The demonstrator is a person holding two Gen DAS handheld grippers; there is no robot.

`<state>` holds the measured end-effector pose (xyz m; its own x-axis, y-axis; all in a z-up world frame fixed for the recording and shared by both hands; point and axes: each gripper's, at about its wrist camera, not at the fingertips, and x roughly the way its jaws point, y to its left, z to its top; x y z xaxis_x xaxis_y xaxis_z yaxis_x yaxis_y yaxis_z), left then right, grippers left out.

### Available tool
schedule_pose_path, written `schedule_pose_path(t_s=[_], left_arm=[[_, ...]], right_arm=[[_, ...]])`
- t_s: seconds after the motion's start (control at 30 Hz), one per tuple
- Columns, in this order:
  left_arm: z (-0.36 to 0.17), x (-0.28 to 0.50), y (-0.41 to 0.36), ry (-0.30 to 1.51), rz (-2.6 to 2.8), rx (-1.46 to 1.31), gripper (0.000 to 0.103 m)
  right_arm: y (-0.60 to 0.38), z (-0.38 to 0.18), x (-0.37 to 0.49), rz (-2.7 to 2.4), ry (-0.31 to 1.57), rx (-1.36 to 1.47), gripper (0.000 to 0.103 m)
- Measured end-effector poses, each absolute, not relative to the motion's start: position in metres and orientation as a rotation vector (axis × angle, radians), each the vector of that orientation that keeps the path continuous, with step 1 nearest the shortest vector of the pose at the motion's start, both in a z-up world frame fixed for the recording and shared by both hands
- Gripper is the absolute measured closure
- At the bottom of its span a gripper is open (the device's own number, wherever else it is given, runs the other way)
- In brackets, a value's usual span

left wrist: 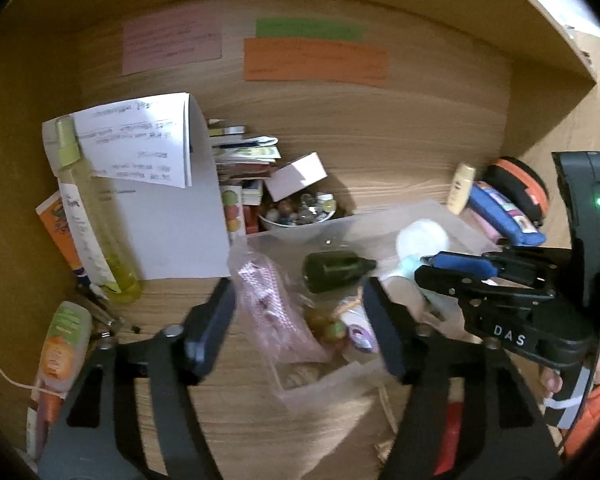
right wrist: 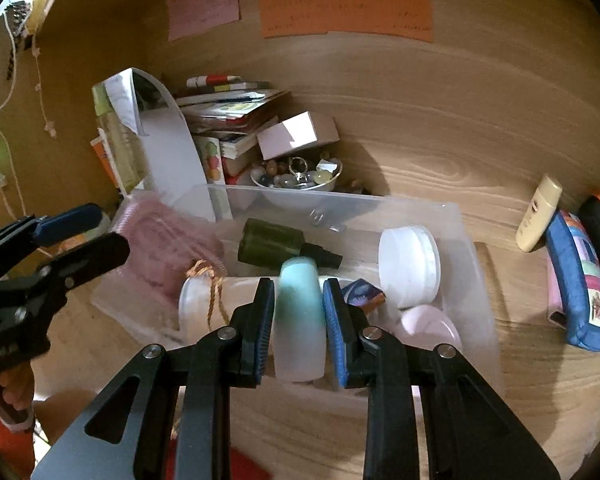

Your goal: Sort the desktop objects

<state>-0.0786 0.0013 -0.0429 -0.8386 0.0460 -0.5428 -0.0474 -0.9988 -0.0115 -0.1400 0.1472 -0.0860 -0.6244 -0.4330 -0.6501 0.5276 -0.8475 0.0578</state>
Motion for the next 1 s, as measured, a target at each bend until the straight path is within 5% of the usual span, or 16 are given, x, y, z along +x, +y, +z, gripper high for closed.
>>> schedule_pose_path(t_s=[0.13, 0.27, 0.5, 1.0], left_arm=[[-0.046, -0.082, 0.006, 0.041, 2.970, -0.899, 0.027], [-0.047, -0.081, 0.013, 0.071, 2.966, -0.901, 0.015], [-0.042, -0.074, 0.020, 0.070, 2.973, -0.865, 0.014], [-0.030, -0.056, 0.032, 0.015, 2.942, -0.798, 0.011]], right_arm=[[0.144, -0.089, -0.141, -2.431, 0.193, 0.922, 0.078], [0.149, -0.086, -0.138, -2.450, 0.186, 0.909, 0.059], [0.163, -0.070, -0.118, -2.542, 0.199, 0.810, 0.030], [0.198, -0.049, -0.080, -2.673, 0.201, 0.672, 0.016]])
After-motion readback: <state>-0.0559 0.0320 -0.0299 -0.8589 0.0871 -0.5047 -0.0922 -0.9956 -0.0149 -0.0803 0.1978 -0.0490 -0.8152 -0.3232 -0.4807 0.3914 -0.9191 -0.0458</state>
